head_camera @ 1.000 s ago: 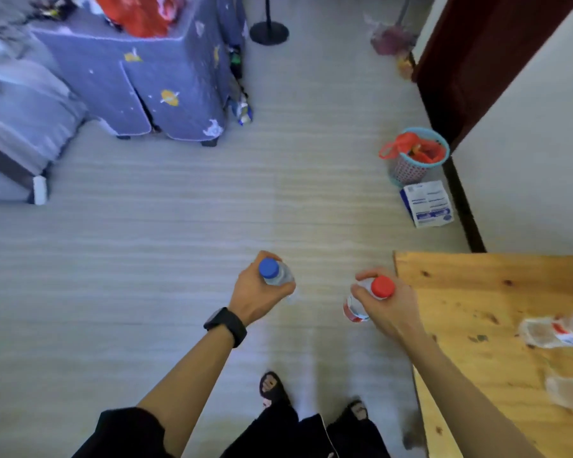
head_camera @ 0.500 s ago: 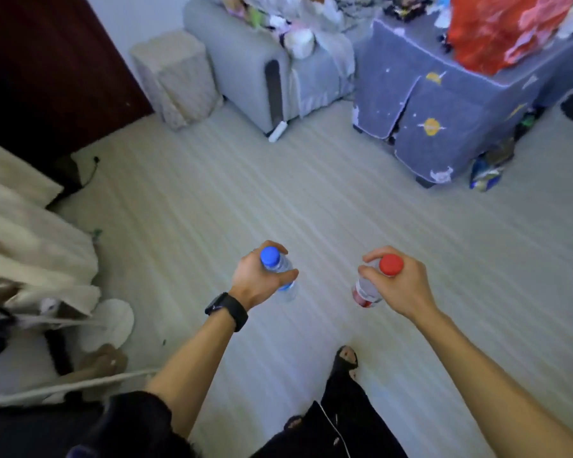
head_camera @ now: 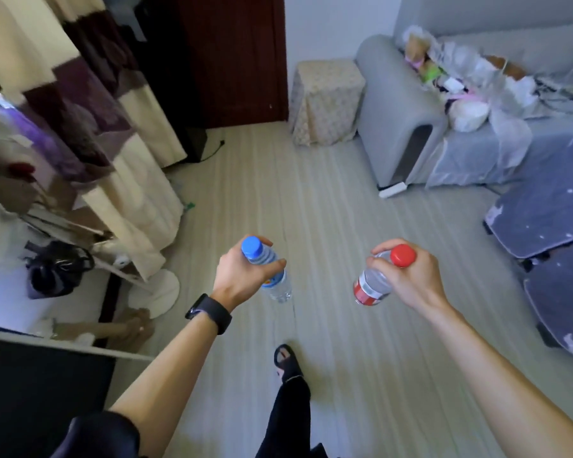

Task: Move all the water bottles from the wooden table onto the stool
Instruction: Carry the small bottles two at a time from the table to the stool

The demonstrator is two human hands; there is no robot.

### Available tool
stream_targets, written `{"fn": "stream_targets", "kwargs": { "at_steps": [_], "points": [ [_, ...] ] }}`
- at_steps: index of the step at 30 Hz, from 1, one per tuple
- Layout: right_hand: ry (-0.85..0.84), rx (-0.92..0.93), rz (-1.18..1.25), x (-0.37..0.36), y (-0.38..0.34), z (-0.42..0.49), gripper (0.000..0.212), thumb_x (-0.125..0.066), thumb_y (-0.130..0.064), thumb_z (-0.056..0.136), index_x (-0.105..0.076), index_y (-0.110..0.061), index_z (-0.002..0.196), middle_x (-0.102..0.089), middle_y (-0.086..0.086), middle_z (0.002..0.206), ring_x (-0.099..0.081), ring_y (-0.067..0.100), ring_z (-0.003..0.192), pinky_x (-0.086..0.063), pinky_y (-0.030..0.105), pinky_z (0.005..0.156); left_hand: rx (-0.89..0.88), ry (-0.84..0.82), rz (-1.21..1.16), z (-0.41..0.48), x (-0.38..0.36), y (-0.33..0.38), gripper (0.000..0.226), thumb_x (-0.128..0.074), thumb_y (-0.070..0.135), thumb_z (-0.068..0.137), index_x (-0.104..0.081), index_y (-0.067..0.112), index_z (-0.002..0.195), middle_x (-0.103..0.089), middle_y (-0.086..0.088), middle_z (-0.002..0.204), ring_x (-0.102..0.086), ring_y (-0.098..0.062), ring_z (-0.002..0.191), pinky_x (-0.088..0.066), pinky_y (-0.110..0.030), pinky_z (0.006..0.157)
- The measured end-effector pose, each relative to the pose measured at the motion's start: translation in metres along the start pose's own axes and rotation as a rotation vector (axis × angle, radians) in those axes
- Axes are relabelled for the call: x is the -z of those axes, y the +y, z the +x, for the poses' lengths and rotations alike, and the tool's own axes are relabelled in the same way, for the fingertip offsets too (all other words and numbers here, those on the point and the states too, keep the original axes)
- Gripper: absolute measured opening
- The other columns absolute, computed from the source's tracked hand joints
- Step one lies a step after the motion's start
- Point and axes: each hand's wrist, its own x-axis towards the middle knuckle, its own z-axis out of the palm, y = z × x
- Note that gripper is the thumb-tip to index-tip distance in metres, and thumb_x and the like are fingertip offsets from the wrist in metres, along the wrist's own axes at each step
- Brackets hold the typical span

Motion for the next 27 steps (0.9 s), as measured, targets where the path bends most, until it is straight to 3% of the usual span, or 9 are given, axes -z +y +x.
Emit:
{"fn": "stream_targets", "kwargs": {
  "at_steps": [3,8,15,19,24,27],
  "points": [
    [0.008,0.015,0.004,-0.014,-0.021,0.066,0.011,-0.081,-0.016,0.074,-0.074,-0.024,0.078,-0.070,-0.020,0.077,-0.061,-0.008,0.071,-0.044,0.008,0.060,-0.007,0.013,-0.001,0.073,0.009,0.017,0.030,-0.084,0.042,0.070,-0.065,0.036,0.093,-0.068,0.019,0.091,-0.066,-0.007,0.087,-0.052,-0.025,0.076],
    [0.048,0.009,0.013,-0.021,-0.063,0.171,0.013,-0.082,-0.018,0.074,-0.074,-0.027,0.079,-0.070,-0.017,0.074,-0.062,-0.005,0.069,-0.045,0.021,0.063,-0.042,0.005,0.022,0.189,0.021,0.066,0.031,-0.084,0.042,0.070,-0.066,0.034,0.094,-0.067,0.021,0.088,-0.065,-0.005,0.087,-0.047,-0.018,0.071],
    [0.088,0.047,0.028,-0.006,-0.105,0.311,0.011,-0.081,-0.015,0.075,-0.076,-0.025,0.079,-0.073,-0.017,0.080,-0.061,-0.009,0.072,-0.042,0.005,0.059,-0.123,-0.020,0.046,0.339,0.005,0.141,0.034,-0.084,0.046,0.069,-0.065,0.035,0.096,-0.069,0.017,0.093,-0.067,-0.008,0.089,-0.054,-0.024,0.074],
    [0.076,0.084,0.041,0.011,-0.113,0.414,0.012,-0.080,-0.013,0.076,-0.076,-0.024,0.077,-0.073,-0.016,0.078,-0.062,-0.009,0.074,-0.044,0.010,0.063,-0.141,-0.028,0.022,0.421,-0.022,0.180,0.034,-0.085,0.045,0.069,-0.065,0.036,0.094,-0.069,0.014,0.094,-0.068,-0.010,0.088,-0.059,-0.034,0.080],
    [0.092,0.087,-0.003,0.028,-0.122,0.539,0.014,-0.083,-0.022,0.071,-0.074,-0.032,0.074,-0.074,-0.013,0.082,-0.066,0.006,0.083,-0.046,0.025,0.069,-0.125,-0.021,0.036,0.510,-0.054,0.226,0.034,-0.086,0.044,0.069,-0.065,0.036,0.095,-0.069,0.013,0.093,-0.068,-0.006,0.087,-0.058,-0.027,0.074],
    [0.038,0.070,0.019,0.034,-0.136,0.607,0.016,-0.082,-0.013,0.073,-0.074,-0.027,0.076,-0.074,-0.011,0.081,-0.065,0.000,0.079,-0.044,0.016,0.064,-0.095,0.003,0.025,0.561,-0.066,0.246,0.035,-0.085,0.045,0.070,-0.065,0.036,0.097,-0.069,0.013,0.094,-0.067,-0.004,0.086,-0.057,-0.022,0.072]
  ]
}}
